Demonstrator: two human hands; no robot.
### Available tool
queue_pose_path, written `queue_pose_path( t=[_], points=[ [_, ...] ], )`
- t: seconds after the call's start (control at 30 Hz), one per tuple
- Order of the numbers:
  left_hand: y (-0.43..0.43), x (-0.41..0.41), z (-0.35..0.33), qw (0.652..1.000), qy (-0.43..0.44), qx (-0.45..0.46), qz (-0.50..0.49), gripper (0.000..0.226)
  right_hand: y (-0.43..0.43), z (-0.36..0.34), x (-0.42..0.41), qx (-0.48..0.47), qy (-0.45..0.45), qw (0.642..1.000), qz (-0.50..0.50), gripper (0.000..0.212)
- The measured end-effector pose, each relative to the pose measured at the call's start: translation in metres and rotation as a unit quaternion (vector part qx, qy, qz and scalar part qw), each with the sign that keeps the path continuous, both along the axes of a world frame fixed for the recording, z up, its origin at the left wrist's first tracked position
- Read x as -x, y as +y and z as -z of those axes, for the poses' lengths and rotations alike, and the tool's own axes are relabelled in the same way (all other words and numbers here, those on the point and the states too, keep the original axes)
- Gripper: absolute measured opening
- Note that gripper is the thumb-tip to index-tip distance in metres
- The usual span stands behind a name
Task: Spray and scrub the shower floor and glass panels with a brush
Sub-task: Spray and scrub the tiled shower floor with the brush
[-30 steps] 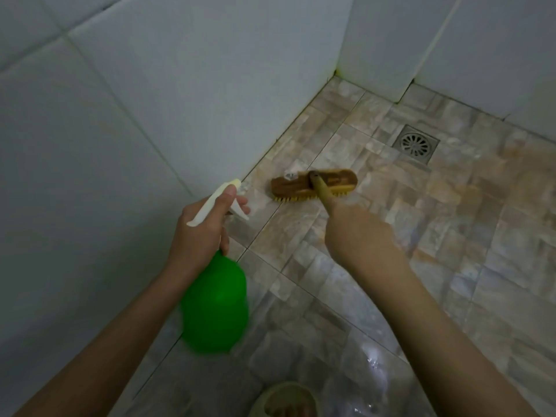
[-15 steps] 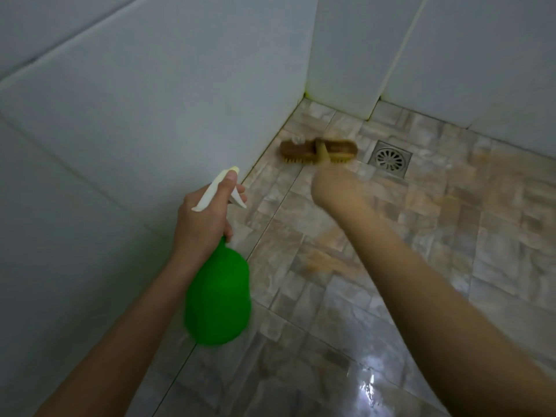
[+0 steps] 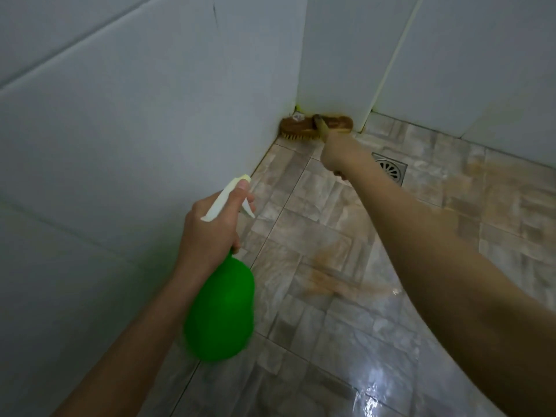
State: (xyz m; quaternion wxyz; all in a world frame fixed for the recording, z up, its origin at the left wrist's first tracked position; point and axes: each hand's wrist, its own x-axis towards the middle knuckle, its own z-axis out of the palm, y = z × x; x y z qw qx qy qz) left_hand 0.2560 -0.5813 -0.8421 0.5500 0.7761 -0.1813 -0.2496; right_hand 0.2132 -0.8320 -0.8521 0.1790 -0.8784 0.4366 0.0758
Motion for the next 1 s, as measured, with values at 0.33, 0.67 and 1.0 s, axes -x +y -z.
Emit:
queue_pose_path(
  t=[0.33, 0.67, 1.0],
  points=[
    [0.04, 0.007, -0.003, 0.998, -0.014, -0.033, 0.055, 0.049, 0.121, 0.008, 0.099, 0.012, 0.032, 0.999, 0.022, 0.08],
    [0.086, 0.072, 0.017, 0.976, 0.03, -0.173, 0.128, 0.055, 0.14, 0.007, 0.158, -0.044, 0.028, 0.999, 0.01, 0.082],
    [0.082, 0.113, 0.017, 0.961, 0.062, -0.212, 0.165, 0.059, 0.083, -0.015, 0.167, -0.063, 0.046, 0.997, 0.028, 0.078]
  ],
)
